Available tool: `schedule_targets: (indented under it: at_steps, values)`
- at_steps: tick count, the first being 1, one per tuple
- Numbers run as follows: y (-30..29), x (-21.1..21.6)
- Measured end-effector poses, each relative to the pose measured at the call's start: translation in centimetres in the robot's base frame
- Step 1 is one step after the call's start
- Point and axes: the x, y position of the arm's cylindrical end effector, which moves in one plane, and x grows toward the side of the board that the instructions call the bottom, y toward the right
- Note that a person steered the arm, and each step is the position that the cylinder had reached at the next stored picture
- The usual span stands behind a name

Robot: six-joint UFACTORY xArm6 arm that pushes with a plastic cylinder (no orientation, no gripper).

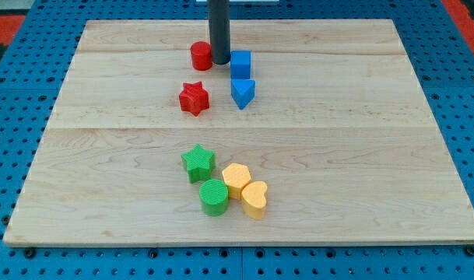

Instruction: Slide the triangle towards the top right

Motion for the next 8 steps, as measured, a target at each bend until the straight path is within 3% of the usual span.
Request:
schedule_targets:
  at_steps: [1,3,5,8]
  values:
    - [0.0,0.0]
    - [-2.8,4.3]
    - [2.0,9.8]
    - [11.2,7.9]
